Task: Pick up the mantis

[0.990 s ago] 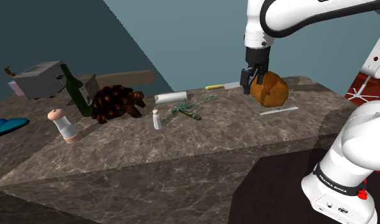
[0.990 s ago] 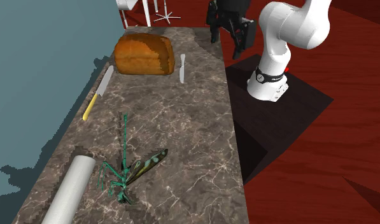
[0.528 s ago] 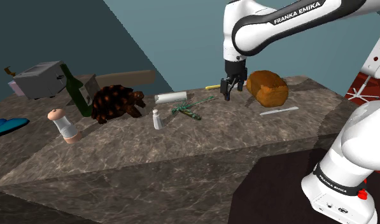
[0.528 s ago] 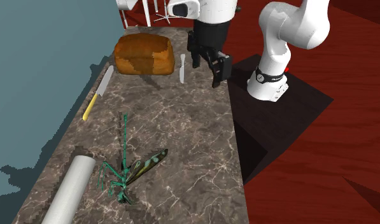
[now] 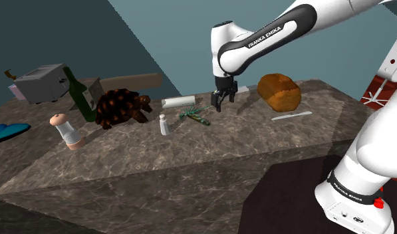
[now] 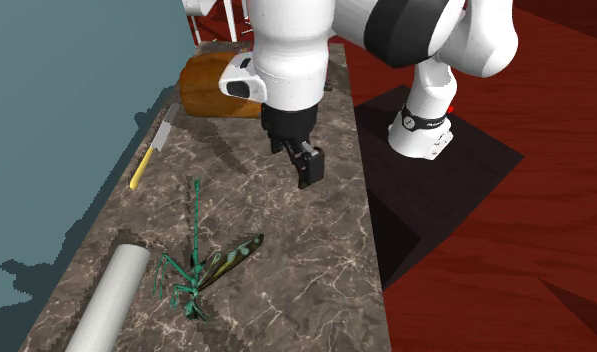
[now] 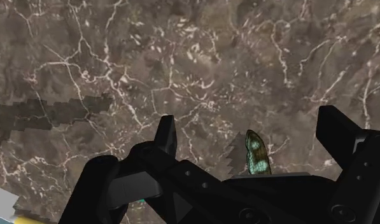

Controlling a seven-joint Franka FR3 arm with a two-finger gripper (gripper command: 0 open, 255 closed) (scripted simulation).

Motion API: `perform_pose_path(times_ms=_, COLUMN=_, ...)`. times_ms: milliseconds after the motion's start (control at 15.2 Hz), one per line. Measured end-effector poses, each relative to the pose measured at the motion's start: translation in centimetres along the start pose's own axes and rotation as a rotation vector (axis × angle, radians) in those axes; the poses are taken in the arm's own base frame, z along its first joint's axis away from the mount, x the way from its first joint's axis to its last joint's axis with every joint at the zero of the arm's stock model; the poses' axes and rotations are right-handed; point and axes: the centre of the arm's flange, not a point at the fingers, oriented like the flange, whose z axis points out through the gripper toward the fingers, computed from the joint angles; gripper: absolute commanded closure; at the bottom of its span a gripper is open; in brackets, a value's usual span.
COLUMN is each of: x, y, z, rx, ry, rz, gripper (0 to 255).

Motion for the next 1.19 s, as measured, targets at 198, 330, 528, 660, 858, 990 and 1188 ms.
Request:
perform_pose_path(times_ms=198, x=3.3, y=-1.0, z=2.3, rx=-0.004, ry=0.006, rz=-0.001, gripper=0)
perform_pose_path(times_ms=330, x=5.3, y=-1.6, z=3.8, rx=-0.007, ry=0.010, rz=-0.001, gripper=0)
perform_pose_path(times_ms=528, x=8.2, y=-2.6, z=5.8, rx=-0.011, ry=0.015, rz=-0.002, gripper=0)
perform_pose_path(times_ms=660, x=10.4, y=-3.1, z=6.9, rx=-0.014, ry=0.019, rz=-0.002, gripper=0)
perform_pose_path(times_ms=858, x=13.1, y=-4.1, z=9.1, rx=-0.018, ry=0.023, rz=-0.003, gripper=0)
perform_pose_path(times_ms=990, x=13.6, y=-4.1, z=9.9, rx=-0.019, ry=0.024, rz=-0.002, gripper=0)
perform_pose_path(times_ms=1188, x=14.0, y=-4.3, z=11.4, rx=-0.019, ry=0.025, rz=-0.002, gripper=0)
